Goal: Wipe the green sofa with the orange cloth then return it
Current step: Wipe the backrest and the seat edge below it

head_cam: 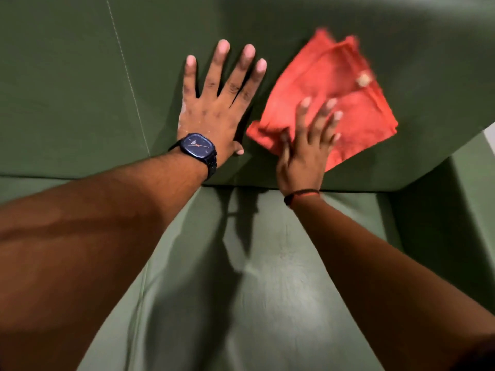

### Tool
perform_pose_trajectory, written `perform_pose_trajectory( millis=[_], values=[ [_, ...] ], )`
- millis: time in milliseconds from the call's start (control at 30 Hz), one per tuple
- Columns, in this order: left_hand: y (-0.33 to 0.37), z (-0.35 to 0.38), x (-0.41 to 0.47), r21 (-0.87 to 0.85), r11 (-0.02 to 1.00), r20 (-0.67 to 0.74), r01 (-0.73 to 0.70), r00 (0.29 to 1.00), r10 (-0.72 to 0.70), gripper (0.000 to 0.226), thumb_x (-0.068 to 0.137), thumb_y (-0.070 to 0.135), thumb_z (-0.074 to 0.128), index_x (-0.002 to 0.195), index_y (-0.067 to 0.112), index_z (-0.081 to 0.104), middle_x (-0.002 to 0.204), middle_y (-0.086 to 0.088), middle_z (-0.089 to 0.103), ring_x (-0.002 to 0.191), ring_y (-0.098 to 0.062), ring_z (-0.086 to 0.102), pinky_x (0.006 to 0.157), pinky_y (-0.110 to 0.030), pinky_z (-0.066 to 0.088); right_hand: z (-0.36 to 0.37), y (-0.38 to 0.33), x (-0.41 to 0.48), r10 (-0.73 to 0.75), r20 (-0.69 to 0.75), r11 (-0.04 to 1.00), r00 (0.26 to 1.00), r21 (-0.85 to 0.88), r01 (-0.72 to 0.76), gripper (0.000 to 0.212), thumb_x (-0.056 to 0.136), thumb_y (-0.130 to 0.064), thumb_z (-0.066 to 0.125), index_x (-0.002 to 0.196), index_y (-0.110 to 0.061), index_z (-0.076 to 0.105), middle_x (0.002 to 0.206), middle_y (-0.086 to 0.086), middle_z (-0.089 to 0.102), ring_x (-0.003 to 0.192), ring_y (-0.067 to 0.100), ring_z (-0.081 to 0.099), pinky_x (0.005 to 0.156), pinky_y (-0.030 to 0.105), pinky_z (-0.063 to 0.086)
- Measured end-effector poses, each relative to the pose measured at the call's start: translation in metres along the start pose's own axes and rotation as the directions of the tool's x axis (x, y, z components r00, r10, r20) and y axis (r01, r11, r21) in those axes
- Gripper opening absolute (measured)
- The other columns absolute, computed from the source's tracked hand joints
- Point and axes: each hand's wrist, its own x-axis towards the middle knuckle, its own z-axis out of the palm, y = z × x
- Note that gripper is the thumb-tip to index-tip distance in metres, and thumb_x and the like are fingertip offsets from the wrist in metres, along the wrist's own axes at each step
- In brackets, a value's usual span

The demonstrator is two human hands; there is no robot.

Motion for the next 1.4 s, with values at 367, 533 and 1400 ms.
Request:
perform_pose_trajectory(
  millis=[367,533,1400],
  values=[
    [0.001,-0.003,-0.002,0.003,1.0,0.028,-0.012,1.0,0.012,0.141,0.047,0.054,0.086,0.15,0.02,-0.004,0.16,-0.005,0.003,0.143,-0.038,0.006,0.106,-0.062,-0.002,-0.001,0.02,-0.004,0.043,0.035,0.997,0.998,0.057,-0.045,0.055,0.096,-0.038,0.028,0.147,-0.019,0.018,0.156,0.021,0.008,0.143,0.039,0.0,0.112,0.059,0.009],
    [0.014,0.01,-0.033,-0.035,0.999,0.097,-0.038,0.994,0.042,0.126,0.06,0.042,0.081,0.15,0.017,-0.004,0.16,-0.005,0.001,0.144,-0.038,0.002,0.112,-0.058,0.0,-0.025,0.104,-0.065,0.008,0.264,0.988,0.965,-0.149,0.033,0.05,0.097,-0.034,0.027,0.145,-0.021,0.025,0.156,0.01,0.019,0.144,0.026,0.005,0.115,0.056,0.012],
    [0.06,0.098,-0.168,-0.349,0.92,0.693,0.179,0.711,0.125,0.126,0.057,0.086,0.052,0.149,0.023,-0.006,0.16,0.004,-0.011,0.145,-0.022,-0.01,0.117,-0.053,0.0,0.029,0.112,-0.119,-0.02,0.592,0.949,0.806,-0.243,0.202,0.031,0.095,-0.023,0.044,0.105,-0.002,0.063,0.092,0.03,0.064,0.097,0.043,0.055,0.11,0.05,0.026]
  ],
)
